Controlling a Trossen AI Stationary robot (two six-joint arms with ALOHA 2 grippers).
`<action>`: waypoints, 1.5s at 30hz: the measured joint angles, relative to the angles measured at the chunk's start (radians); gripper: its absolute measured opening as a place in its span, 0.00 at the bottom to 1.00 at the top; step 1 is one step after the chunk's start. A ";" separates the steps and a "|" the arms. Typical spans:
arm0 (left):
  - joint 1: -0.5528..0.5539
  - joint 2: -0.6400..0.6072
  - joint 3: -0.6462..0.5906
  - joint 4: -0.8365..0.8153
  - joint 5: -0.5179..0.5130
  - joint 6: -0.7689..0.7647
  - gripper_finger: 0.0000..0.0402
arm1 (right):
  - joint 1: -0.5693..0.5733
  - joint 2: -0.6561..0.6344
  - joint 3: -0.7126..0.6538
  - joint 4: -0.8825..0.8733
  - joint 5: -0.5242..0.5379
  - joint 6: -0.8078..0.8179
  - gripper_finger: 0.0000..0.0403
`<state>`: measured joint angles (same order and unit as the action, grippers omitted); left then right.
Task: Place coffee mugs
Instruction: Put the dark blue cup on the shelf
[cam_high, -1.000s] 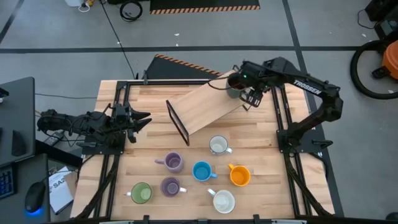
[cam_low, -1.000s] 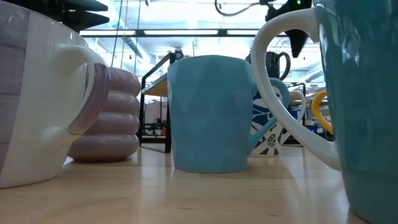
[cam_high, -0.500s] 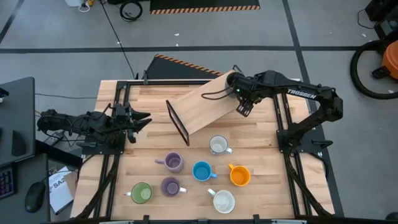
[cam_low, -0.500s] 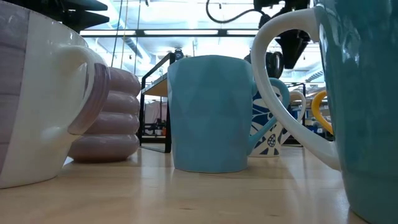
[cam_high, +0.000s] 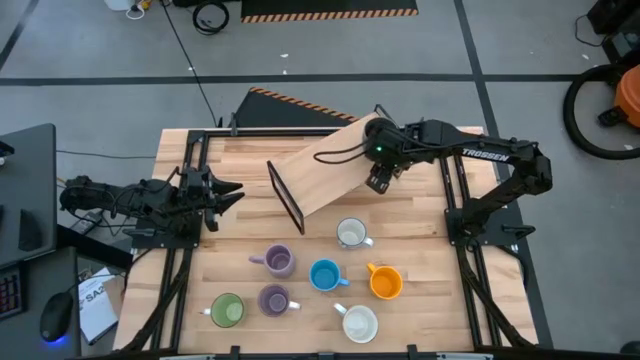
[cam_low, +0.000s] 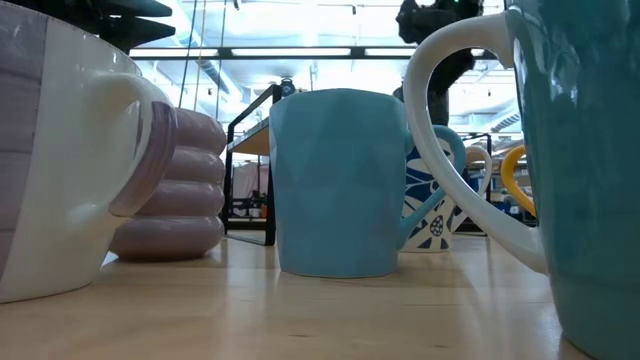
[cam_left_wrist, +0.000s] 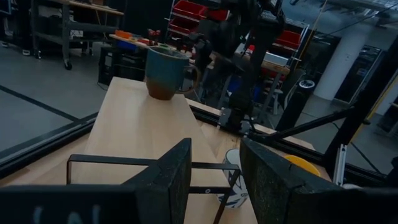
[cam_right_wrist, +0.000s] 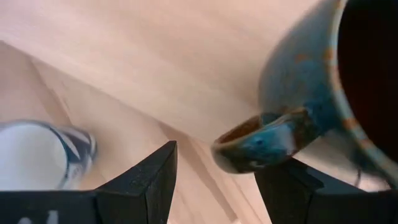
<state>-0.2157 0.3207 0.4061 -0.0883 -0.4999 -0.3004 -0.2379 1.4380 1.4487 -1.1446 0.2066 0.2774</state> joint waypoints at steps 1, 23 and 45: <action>0.000 0.000 0.000 0.000 0.000 0.000 0.35 | 0.000 0.000 0.000 0.019 0.000 -0.008 0.52; 0.001 0.000 0.000 -0.015 0.000 0.000 0.35 | -0.035 -0.010 0.133 -0.020 0.030 -0.591 0.52; 0.000 0.000 0.000 -0.022 0.000 0.000 0.35 | -0.201 0.038 0.135 -0.150 0.038 -0.936 0.45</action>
<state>-0.2161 0.3209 0.4061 -0.1101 -0.5000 -0.3007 -0.4393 1.4756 1.5841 -1.2947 0.2442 -0.6590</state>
